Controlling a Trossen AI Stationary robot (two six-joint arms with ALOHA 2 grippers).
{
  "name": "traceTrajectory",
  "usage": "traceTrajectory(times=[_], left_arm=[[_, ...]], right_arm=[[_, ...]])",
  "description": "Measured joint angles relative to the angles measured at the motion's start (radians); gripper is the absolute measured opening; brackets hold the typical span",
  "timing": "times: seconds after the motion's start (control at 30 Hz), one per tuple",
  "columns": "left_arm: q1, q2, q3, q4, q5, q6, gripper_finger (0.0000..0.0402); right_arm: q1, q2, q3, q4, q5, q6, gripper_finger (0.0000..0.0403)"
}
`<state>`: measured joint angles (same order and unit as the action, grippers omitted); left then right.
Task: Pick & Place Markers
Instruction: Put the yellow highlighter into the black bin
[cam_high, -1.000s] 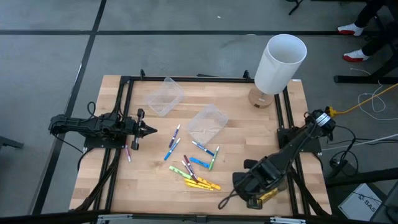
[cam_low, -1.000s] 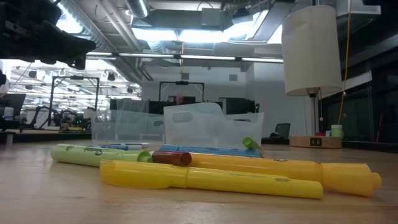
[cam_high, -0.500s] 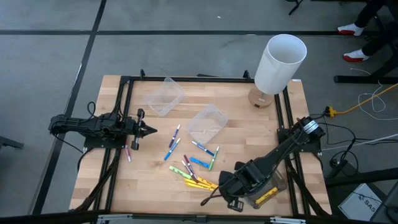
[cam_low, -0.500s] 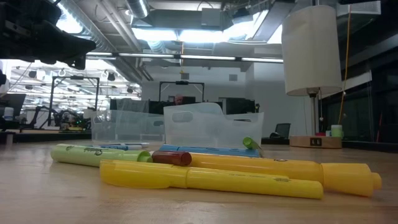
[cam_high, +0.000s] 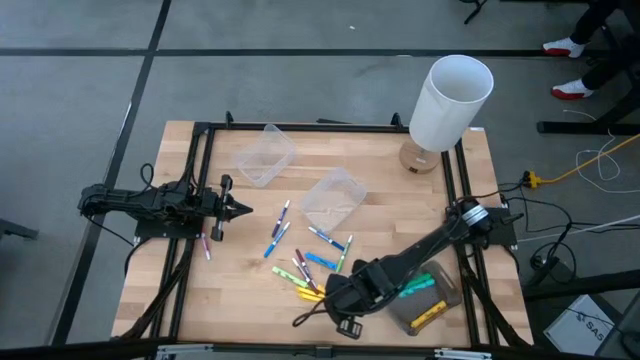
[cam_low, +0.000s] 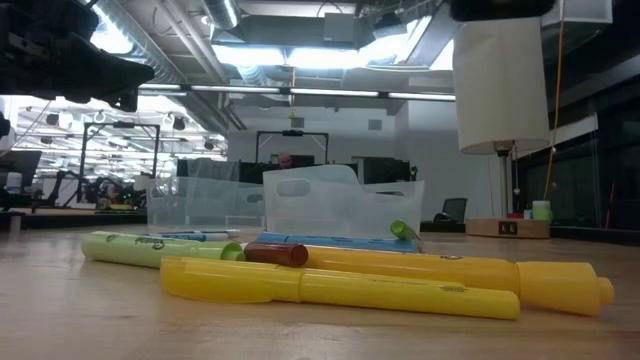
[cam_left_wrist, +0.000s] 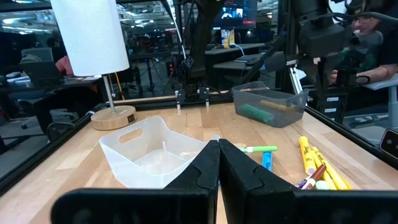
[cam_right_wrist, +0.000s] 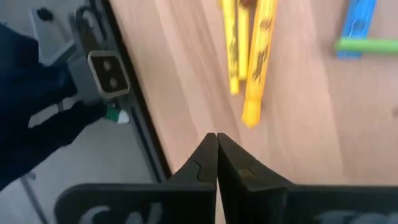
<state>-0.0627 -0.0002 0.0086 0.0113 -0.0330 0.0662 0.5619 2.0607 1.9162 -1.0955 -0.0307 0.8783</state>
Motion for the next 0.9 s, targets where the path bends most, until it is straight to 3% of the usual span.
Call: traceTrajectory(times=[0.4, 0.9], left_arm=[[0.0, 0.0, 0.0, 0.0, 0.0, 0.0, 0.0004], [0.0, 0.0, 0.0, 0.0, 0.0, 0.0, 0.0004]], right_arm=[[-0.013, 0.078, 0.029, -0.01, -0.043, -0.017, 0.0006], [-0.018, 0.081, 0.049, -0.104, -0.041, -0.003, 0.0007]])
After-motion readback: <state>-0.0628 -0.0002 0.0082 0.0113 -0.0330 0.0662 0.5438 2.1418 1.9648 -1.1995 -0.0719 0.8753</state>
